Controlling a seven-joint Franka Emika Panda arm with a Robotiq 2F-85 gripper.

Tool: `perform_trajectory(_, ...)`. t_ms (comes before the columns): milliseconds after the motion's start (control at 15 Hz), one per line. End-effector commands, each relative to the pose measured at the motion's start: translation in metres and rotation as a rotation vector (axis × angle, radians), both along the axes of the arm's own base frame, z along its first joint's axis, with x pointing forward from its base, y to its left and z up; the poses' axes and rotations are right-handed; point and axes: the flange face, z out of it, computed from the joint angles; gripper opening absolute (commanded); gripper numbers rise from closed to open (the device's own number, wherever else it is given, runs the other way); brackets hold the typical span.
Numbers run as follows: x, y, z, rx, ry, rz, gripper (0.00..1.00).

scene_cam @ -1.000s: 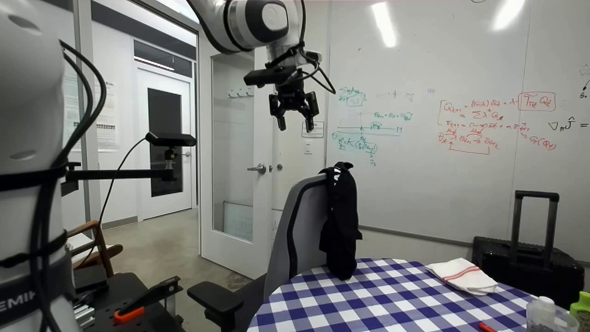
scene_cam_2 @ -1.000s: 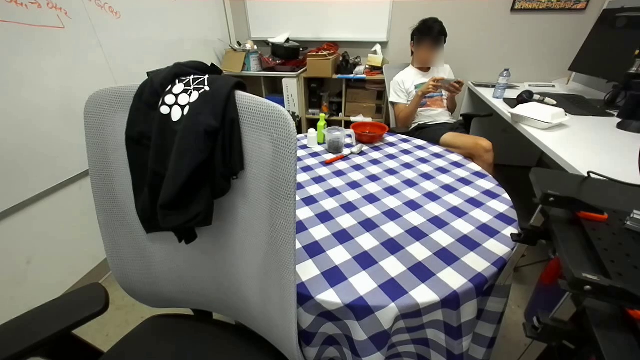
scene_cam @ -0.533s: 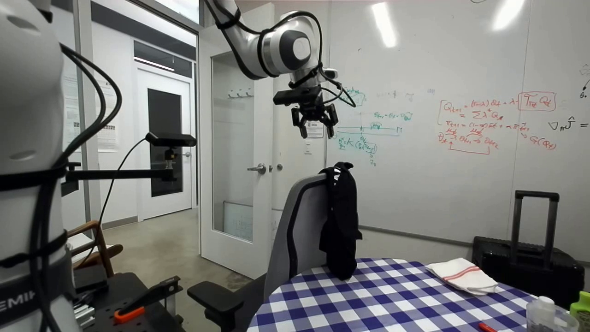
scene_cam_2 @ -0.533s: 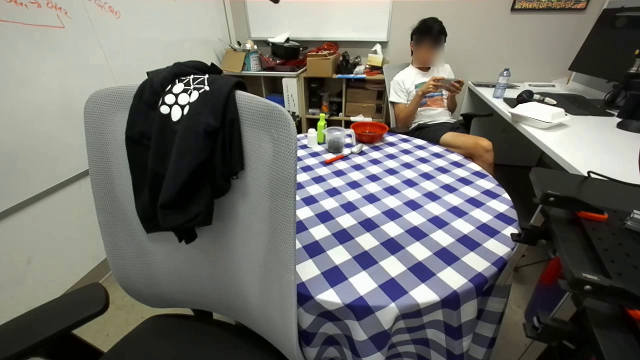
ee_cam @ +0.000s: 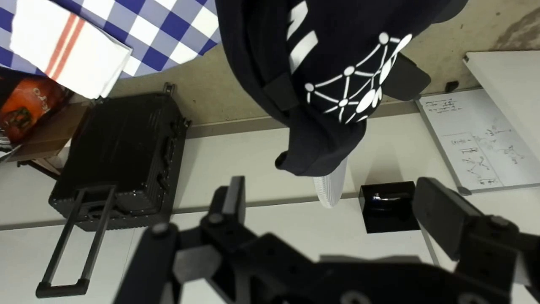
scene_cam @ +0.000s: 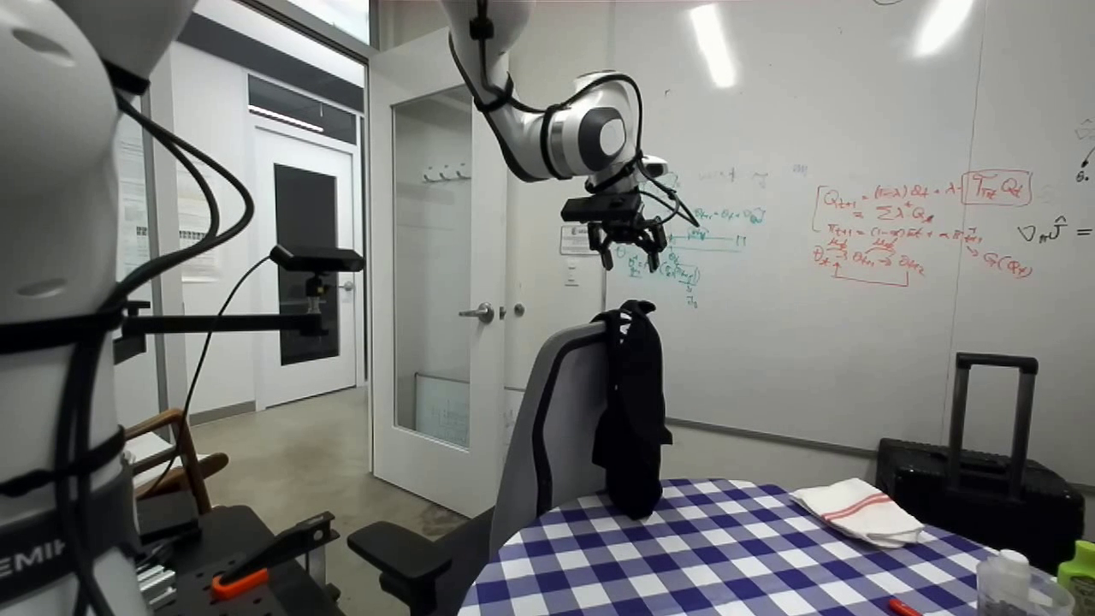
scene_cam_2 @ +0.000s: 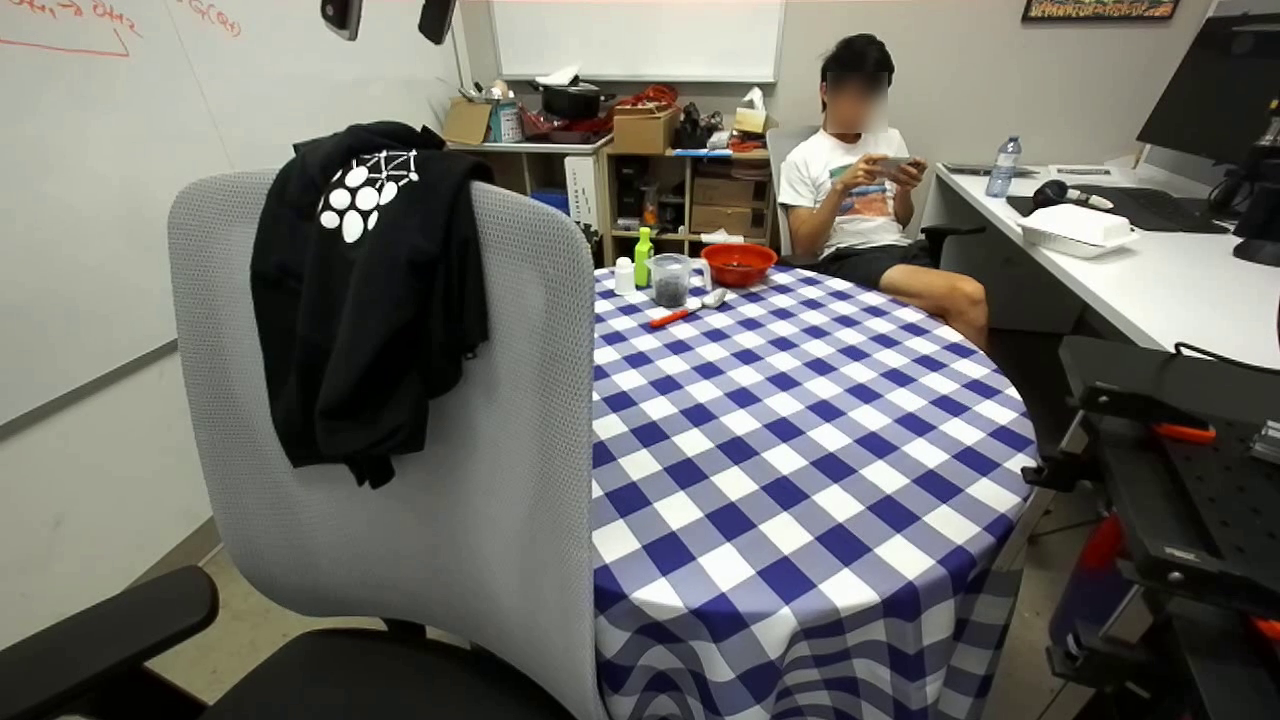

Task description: Pick up the black cloth from the chair and put it on the table

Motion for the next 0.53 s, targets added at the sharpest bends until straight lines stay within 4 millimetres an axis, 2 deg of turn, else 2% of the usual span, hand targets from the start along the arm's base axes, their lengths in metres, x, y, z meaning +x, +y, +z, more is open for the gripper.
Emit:
perform_trajectory(0,0.044,-0.001,-0.017,0.005,0.012,-0.031,1.0)
perform_trajectory(200,0.061,-0.003,-0.04,0.001,0.052,-0.047,1.0)
perform_trajectory(467,0.07,-0.001,-0.061,0.001,0.104,-0.062,1.0)
